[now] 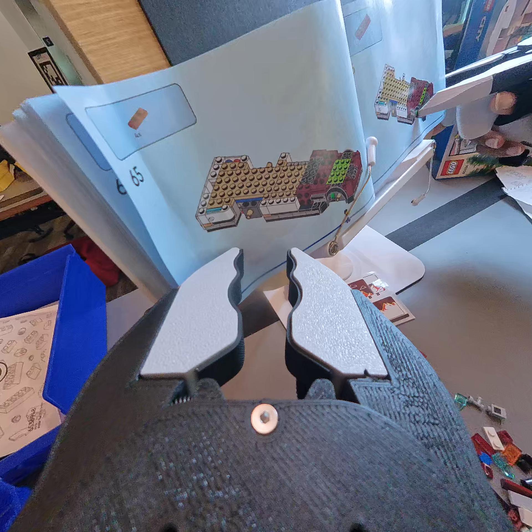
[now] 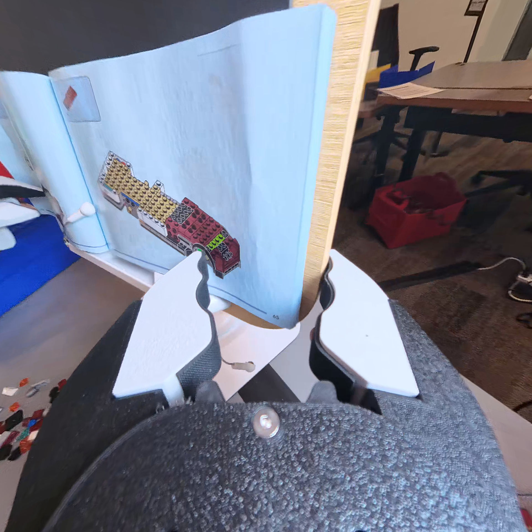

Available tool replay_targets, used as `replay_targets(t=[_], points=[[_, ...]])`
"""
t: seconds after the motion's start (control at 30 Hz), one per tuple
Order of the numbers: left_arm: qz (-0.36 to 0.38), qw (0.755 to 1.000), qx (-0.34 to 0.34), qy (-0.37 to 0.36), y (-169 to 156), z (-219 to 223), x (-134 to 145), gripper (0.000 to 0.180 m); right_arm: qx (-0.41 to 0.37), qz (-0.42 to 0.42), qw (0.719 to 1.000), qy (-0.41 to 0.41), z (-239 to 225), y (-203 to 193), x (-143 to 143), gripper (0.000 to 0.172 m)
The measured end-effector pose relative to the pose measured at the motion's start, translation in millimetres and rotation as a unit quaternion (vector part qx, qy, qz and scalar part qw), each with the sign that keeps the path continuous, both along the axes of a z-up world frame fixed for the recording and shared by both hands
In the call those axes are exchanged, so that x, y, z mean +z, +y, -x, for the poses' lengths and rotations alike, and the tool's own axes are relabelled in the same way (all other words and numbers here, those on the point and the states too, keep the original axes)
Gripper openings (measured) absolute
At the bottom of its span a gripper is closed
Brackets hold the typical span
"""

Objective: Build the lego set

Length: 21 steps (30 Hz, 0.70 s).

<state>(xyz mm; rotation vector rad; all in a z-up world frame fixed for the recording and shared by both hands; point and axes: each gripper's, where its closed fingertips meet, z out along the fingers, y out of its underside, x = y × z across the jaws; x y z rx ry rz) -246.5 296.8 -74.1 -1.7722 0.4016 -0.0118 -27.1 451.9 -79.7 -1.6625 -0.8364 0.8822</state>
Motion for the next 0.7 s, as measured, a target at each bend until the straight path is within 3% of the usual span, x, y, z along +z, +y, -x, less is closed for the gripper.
replay_targets(t=[0.33,0.5,0.7], points=[[0.001,0.998,0.001,-0.064,12,7,2,0.038,-0.036,-0.016,0.999,0.004,-9,-20,0,0.068],[-0.01,0.998,0.016,-0.054,5,15,2,0.047,-0.073,-0.051,0.995,-0.033,-20,-30,3,0.071],[-0.059,0.996,0.01,-0.066,-24,9,13,0.04,-0.071,-0.117,0.99,-0.025,-41,-93,29,0.073]])
